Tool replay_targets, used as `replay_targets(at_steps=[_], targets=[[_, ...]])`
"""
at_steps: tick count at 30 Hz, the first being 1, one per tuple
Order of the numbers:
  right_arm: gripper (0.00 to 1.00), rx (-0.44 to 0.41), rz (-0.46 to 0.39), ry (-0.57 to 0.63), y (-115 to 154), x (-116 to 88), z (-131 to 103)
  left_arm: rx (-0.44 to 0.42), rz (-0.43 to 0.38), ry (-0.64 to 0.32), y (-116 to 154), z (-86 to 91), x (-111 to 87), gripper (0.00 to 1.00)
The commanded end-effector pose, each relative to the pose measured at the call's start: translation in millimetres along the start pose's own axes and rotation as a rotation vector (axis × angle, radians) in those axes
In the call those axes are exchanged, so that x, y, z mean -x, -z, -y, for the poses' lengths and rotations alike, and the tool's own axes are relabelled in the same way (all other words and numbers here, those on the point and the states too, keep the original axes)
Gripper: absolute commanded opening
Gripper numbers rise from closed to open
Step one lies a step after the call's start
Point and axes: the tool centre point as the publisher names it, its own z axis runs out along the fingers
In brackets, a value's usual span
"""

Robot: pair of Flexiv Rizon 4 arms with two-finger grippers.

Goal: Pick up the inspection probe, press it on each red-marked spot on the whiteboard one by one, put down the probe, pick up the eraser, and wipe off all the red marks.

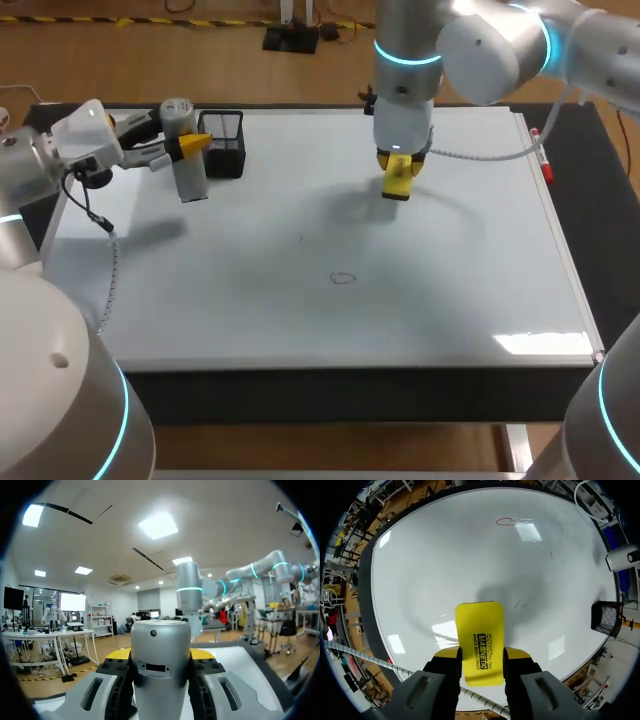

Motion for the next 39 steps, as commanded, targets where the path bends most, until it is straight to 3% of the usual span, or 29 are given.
replay_targets(at_steps=[1,21,27,39], targets=[[0.0,-0.003,0.008,-0.02,4.6,-20.8,8.5,0.0,0.002,-0.001,0.1,1.0,-0.5,0.0],[0.0,0.056,-0.013,-0.195,-8.0,-105.4,46.7,0.0,0.002,-0.001,0.1,1.0,-0.5,0.0],[0.0,0.068,-0.02,-0.232,-8.3,-116.9,53.6,0.0,0.002,-0.001,0.1,1.0,-0.5,0.0],[0.0,0.068,-0.02,-0.232,-8.3,-116.9,53.6,0.0,0.002,-0.001,0.1,1.0,-0.5,0.0]])
